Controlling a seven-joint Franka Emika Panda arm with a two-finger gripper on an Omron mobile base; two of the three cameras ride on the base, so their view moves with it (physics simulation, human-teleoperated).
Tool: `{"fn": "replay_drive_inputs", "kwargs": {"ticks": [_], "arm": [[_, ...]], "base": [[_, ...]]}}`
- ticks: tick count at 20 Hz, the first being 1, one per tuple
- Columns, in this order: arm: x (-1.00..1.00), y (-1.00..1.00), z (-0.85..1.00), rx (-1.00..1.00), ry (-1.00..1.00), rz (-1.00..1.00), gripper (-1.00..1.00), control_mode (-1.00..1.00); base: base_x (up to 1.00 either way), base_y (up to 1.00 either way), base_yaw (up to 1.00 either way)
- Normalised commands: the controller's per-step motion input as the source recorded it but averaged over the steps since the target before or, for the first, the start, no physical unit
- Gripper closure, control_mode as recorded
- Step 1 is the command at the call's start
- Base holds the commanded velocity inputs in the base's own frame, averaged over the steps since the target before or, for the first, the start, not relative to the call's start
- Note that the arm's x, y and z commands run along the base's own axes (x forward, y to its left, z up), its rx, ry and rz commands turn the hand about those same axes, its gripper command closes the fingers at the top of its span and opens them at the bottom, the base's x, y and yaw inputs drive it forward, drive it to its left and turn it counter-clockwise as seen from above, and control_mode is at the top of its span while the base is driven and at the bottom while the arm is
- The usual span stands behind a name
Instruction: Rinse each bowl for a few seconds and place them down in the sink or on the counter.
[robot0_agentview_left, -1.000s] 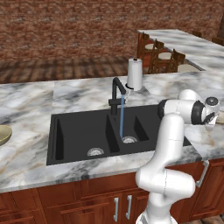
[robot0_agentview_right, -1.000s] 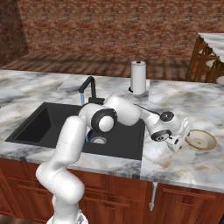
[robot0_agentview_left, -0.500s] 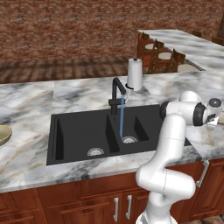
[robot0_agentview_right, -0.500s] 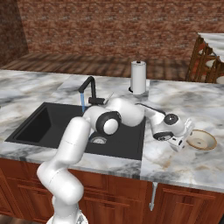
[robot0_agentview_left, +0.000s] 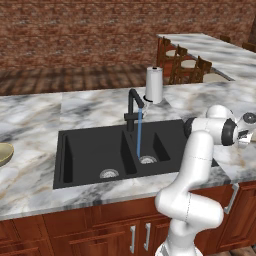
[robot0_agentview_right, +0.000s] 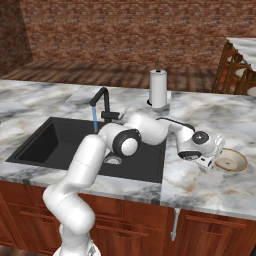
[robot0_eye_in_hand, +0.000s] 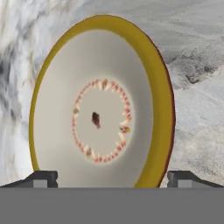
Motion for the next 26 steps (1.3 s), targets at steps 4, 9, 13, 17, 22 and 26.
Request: {"fn": "replay_drive_inputs", "kwargs": {"ticks": [4,9,13,17,22,26], "arm": [[0.09,-0.1,-0.22,0.0,-0.04,0.0,-1.0,-1.0],[0.04,-0.11,-0.26,0.0,-0.05,-0.01,-1.0,-1.0],[0.03,-0.08,-0.3,0.0,-0.03,-0.04,-1.0,-1.0],[0.02,-0.06,-0.32,0.0,-0.02,-0.07,-1.0,-1.0],[0.01,-0.03,-0.35,0.0,-0.01,-0.08,1.0,-1.0],[0.01,-0.01,-0.23,0.01,-0.01,-0.05,1.0,-1.0]], "base": [[0.0,0.0,0.0],[0.0,0.0,0.0],[0.0,0.0,0.0],[0.0,0.0,0.0],[0.0,0.0,0.0],[0.0,0.0,0.0]]}}
